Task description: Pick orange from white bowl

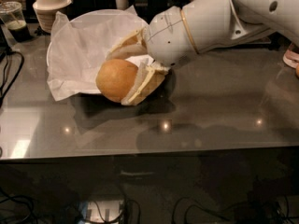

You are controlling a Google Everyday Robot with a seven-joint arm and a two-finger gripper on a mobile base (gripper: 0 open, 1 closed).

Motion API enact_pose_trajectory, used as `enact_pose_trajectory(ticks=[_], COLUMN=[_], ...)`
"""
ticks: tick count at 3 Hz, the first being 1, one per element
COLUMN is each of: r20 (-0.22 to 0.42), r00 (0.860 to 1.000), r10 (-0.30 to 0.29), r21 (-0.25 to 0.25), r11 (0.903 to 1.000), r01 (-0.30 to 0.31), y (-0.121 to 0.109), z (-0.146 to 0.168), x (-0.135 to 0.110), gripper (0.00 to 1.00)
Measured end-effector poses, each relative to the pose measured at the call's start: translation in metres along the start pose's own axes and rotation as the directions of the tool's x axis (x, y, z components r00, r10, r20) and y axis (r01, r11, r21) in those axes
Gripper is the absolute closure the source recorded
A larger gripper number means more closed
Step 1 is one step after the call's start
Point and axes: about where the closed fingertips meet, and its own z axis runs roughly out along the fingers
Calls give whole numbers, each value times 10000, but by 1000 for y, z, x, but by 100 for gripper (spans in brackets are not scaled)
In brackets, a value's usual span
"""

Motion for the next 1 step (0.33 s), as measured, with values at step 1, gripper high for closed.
enact_pose_trajectory(ticks=[1], r20=[0], r00=[10000], r10=[-66], r21=[-14], r11=[10000], r01=[66], y=[0], z=[0], x=[-1], gripper=[100])
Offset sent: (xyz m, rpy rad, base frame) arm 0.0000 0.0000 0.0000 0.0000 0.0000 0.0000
